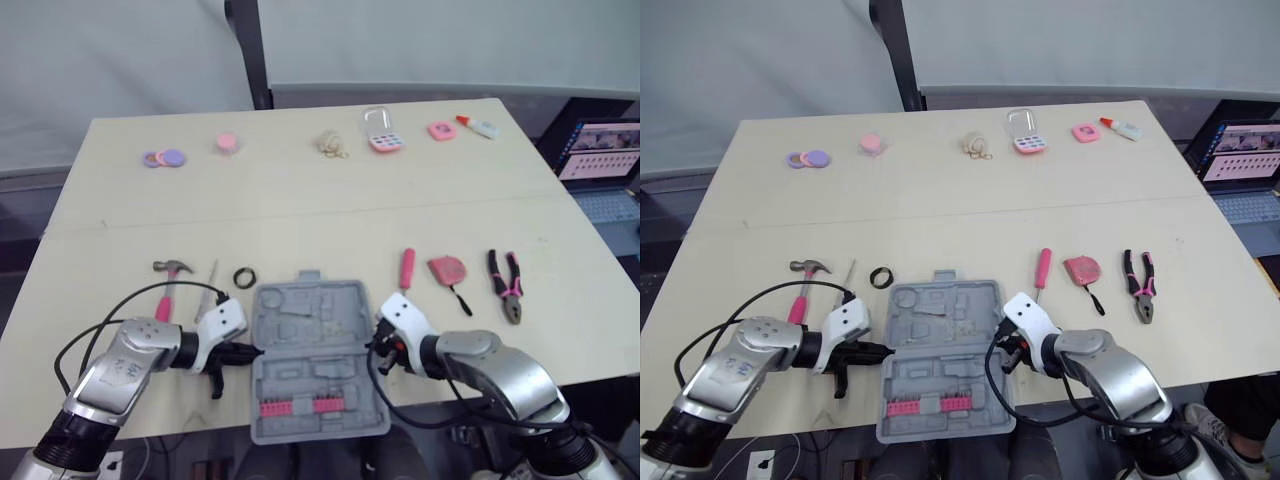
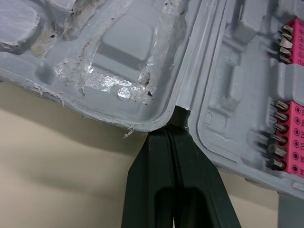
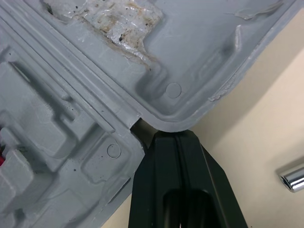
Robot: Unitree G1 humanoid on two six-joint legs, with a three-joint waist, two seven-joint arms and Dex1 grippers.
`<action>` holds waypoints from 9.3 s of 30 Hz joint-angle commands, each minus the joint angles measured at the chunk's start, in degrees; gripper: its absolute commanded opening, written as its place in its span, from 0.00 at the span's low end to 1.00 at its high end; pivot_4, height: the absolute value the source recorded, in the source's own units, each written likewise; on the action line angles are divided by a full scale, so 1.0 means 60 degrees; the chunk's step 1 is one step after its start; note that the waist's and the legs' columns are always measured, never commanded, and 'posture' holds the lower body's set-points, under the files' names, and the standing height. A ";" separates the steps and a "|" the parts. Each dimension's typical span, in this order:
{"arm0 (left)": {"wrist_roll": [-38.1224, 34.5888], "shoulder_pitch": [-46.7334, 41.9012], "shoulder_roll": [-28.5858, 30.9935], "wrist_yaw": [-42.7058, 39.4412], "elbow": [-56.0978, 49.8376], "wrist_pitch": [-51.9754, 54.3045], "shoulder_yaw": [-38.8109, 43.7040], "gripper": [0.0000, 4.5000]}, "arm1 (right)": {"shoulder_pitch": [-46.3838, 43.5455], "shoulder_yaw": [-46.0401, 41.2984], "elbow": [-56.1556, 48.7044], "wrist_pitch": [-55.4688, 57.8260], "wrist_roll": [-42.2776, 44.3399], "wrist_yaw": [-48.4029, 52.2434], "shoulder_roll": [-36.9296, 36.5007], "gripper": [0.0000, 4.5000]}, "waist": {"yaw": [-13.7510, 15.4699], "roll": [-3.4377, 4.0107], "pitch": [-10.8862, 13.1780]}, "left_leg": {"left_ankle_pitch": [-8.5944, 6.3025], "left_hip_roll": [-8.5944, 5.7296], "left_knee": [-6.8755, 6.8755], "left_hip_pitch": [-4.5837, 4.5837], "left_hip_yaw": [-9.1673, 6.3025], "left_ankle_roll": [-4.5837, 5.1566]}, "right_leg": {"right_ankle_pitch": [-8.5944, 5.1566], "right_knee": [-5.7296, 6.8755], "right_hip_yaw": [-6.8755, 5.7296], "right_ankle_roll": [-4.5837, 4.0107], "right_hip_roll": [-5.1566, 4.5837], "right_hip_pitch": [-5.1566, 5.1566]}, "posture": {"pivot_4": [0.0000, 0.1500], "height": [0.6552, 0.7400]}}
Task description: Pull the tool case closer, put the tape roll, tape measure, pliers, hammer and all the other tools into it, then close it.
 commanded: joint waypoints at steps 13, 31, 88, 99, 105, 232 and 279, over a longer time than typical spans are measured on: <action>-0.0423 0.0159 0.0302 -0.0042 -0.0494 -0.0098 0.0029 0.00 | 0.0141 0.0196 -0.0519 0.0031 0.0314 -0.0024 0.0060 0.01 | -0.0001 0.0000 0.0000 | -0.0001 -0.0001 -0.0001 0.0000 0.0000 -0.0001 | -0.0001 0.0000 0.0000 -0.0001 0.0000 0.0000 | 1.00 0.87; -0.0401 0.0042 0.0479 0.0124 -0.0230 -0.0091 0.0129 0.00 | 0.0181 -0.0002 -0.0598 0.0017 0.0339 -0.0041 -0.0196 0.01 | 0.0004 0.0002 0.0001 | -0.0001 0.0000 -0.0002 0.0000 0.0000 -0.0001 | -0.0001 -0.0001 0.0001 -0.0002 0.0000 -0.0001 | 1.00 0.87; -0.4267 0.6897 -0.1201 -0.0505 -0.0257 -0.2805 0.8264 1.00 | 0.6575 -0.7500 -0.1641 -0.4251 0.3339 0.3401 -0.2899 0.99 | 0.0236 0.0006 0.0005 | -0.0101 0.0118 0.0006 0.0071 0.0105 0.0035 | -0.0018 -0.0068 0.0025 -0.0033 0.0004 0.0051 | 1.00 0.87; -0.4316 0.6365 -0.1127 -0.0045 -0.0574 -0.3105 0.7898 1.00 | 0.5570 -0.7824 -0.2195 -0.4961 0.4023 0.3041 -0.2593 0.99 | 0.0234 0.0005 0.0005 | -0.0102 0.0121 0.0008 0.0075 0.0107 0.0034 | -0.0018 -0.0068 0.0026 -0.0034 0.0005 0.0051 | 1.00 0.87; -0.4050 0.6407 -0.1149 -0.0003 -0.0506 -0.3283 0.7584 1.00 | 0.5292 -0.7595 -0.2505 -0.5459 0.3962 0.2989 -0.2470 0.99 | 0.0228 0.0009 0.0006 | -0.0119 0.0136 0.0002 0.0078 0.0108 0.0018 | -0.0026 -0.0058 0.0013 -0.0048 0.0024 0.0048 | 1.00 0.87; 0.6950 -0.8132 -0.0198 -0.5407 0.4116 -0.1083 -0.3811 0.01 | 0.7772 -0.9154 -0.3274 -0.6901 0.3593 0.2665 -0.1637 1.00 | 0.0364 -0.0024 0.0052 | -0.0135 0.0135 0.0159 0.0047 0.0246 0.0069 | -0.0014 0.0030 -0.0011 -0.0028 0.0076 0.0030 | 1.00 0.87; 0.2124 -0.8411 -0.0731 -0.2414 0.3364 0.3737 -0.5583 0.01 | 0.8202 -1.0340 -0.3142 -0.6463 0.4216 0.3128 -0.2323 1.00 | 0.0471 -0.0024 0.0052 | -0.0137 0.0122 0.0174 0.0046 0.0179 0.0071 | -0.0011 0.0030 -0.0002 -0.0023 0.0066 0.0040 | 1.00 0.87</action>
